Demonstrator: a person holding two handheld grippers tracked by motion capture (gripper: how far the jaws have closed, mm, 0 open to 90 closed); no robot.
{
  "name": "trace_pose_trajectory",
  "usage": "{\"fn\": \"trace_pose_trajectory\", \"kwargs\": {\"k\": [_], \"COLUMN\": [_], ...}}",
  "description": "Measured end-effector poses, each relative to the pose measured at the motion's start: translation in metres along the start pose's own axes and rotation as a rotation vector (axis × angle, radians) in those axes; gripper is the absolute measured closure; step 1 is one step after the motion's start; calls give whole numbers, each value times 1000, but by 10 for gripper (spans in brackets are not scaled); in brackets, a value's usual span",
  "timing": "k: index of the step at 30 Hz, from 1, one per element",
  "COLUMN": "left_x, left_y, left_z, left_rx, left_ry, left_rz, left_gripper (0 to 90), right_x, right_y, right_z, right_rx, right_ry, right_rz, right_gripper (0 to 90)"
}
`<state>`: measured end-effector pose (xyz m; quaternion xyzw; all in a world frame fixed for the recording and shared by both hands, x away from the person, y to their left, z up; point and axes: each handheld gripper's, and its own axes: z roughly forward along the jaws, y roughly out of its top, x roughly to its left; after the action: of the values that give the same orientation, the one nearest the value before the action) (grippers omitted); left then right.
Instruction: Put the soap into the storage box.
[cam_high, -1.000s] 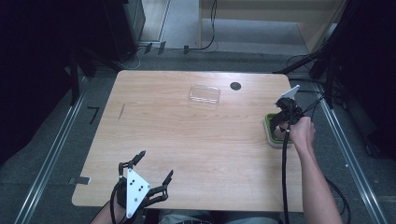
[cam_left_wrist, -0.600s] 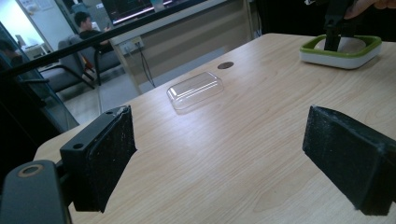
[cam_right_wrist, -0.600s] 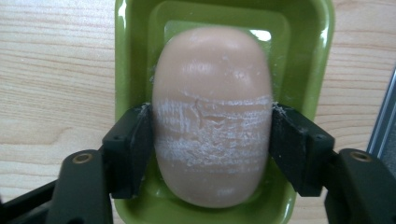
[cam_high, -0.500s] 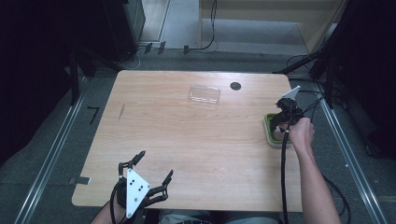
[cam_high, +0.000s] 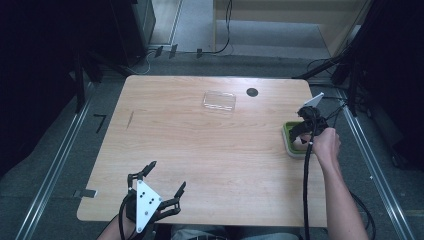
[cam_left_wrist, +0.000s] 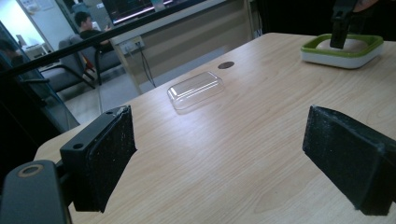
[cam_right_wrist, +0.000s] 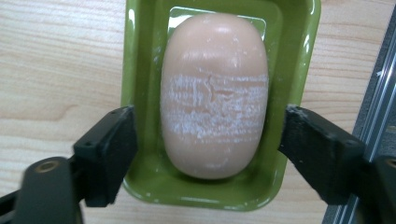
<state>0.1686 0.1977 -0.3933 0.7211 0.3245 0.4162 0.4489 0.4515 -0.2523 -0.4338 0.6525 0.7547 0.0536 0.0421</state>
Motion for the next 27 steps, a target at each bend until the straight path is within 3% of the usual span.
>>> {"fn": "trace_pose_trajectory", "kwargs": {"k": [11,27], "left_x": [0,-1], "left_y": [0,0], "left_z": [-2,-1], "left_rx": [2,0], "left_ry": [0,-5], "left_rz": [7,8], "left_gripper": [100,100], "right_x": [12,23], "right_y": [-19,-64], "right_z": [-9,-33], "right_rx": [21,-6], "right_ry": [6,38], "right_rz": [-78,-165], "right_gripper": [136,95]}}
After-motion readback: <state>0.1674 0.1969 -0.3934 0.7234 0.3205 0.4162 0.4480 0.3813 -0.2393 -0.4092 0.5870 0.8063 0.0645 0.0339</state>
